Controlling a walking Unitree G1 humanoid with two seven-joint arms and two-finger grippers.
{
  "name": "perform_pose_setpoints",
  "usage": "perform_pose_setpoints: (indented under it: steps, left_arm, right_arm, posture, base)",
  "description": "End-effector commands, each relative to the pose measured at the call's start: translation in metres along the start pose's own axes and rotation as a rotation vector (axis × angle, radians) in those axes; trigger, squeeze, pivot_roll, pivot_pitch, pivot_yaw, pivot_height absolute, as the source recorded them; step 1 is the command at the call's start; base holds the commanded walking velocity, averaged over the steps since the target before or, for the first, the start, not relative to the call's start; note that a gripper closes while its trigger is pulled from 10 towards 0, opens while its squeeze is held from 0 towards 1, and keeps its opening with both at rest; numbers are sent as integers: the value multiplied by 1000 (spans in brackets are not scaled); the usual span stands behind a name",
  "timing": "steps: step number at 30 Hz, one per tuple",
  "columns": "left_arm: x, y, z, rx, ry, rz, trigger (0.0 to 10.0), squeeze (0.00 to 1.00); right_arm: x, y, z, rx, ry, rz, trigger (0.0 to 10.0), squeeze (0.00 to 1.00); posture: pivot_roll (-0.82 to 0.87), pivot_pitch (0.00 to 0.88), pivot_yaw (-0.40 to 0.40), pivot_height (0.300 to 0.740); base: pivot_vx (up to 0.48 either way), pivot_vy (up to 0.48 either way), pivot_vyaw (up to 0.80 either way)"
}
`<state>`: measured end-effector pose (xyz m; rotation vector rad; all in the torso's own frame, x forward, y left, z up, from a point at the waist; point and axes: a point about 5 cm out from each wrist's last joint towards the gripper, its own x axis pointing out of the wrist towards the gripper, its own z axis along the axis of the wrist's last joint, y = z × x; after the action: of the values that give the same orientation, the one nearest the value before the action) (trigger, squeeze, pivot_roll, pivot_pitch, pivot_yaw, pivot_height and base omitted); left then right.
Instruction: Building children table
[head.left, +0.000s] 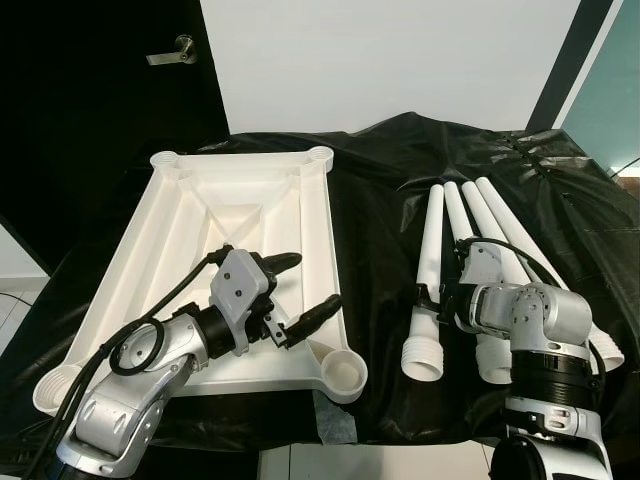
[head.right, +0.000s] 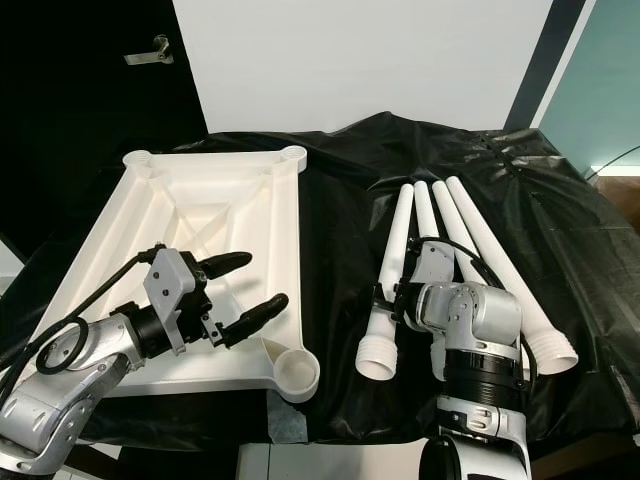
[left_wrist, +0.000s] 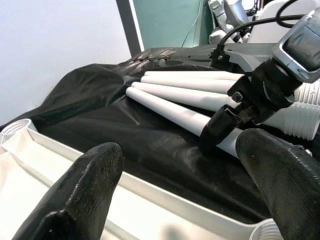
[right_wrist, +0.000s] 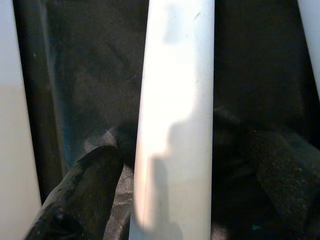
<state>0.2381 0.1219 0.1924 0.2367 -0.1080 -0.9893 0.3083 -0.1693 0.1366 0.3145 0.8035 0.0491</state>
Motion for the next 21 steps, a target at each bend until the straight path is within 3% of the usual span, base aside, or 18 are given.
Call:
perform_pose_setpoints:
  steps: [1, 4, 5, 6, 7, 8, 13, 14, 15, 16, 17, 20, 21]
  left_arm:
    - [1, -1, 2, 15, -5, -45, 10000, 0]
    - [2, -1, 2, 17, -6, -43, 10000, 0]
    - [2, 0, 2, 18, -7, -40, 10000, 0]
    - [2, 0, 2, 18, -7, -37, 10000, 0]
    - [2, 0, 2, 18, -7, -37, 10000, 0]
    - [2, 0, 2, 17, -8, -36, 10000, 0]
    - [2, 1, 2, 23, -8, -24, 10000, 0]
    - [2, 1, 2, 26, -10, -16, 10000, 0]
    - [2, 1, 2, 26, -10, -16, 10000, 0]
    - [1, 1, 3, 28, -13, -4, 10000, 0]
    - [1, 1, 3, 28, -13, -4, 10000, 0]
    - [0, 1, 3, 12, -19, 30, 10000, 0]
    - [0, 1, 3, 12, -19, 30, 10000, 0]
  right_arm:
    - [4, -3, -8, 14, 78, 3, 5725, 0]
    - [4, -3, -7, 13, 101, 7, 5569, 0]
    - [3, -2, -8, 13, 133, 10, 4902, 0]
    - [3, -1, -8, 4, 165, 14, 2667, 0]
    - [3, -1, -8, 4, 165, 14, 2667, 0]
    - [2, -1, -9, -2, 185, 15, 0, 0]
    - [2, -1, -4, -86, 154, -10, 0, 0]
    - [1, -1, 0, -146, 101, -32, 0, 0]
    - [1, -1, 0, -146, 101, -32, 0, 0]
    - [-1, 3, 10, -213, -10, -37, 0, 0]
    - [-1, 3, 10, -213, -10, -37, 0, 0]
    - [-13, 13, 33, -267, -345, -4, 9569, 0]
    - [-13, 13, 33, -267, -345, -4, 9569, 0]
  posture:
    - [1, 0, -14, 740]
    - [1, 0, -14, 740]
    - [-3, 0, -14, 740]
    - [-6, 0, -16, 740]
    - [-6, 0, -16, 740]
    - [-6, 0, -16, 740]
    - [2, 0, -29, 740]
    - [6, 0, -34, 740]
    - [6, 0, -34, 740]
    - [10, 0, -37, 740]
    - [10, 0, -37, 740]
    - [22, 0, -42, 740]
    - [22, 0, -42, 740]
  base:
    - [0, 0, 0]
    - [0, 0, 0]
    - [0, 0, 0]
    - [0, 0, 0]
    - [0, 0, 0]
    - [0, 0, 0]
    - [0, 0, 0]
    - [0, 0, 0]
    - [0, 0, 0]
    - [0, 0, 0]
    - [0, 0, 0]
    - [0, 0, 0]
    - [0, 0, 0]
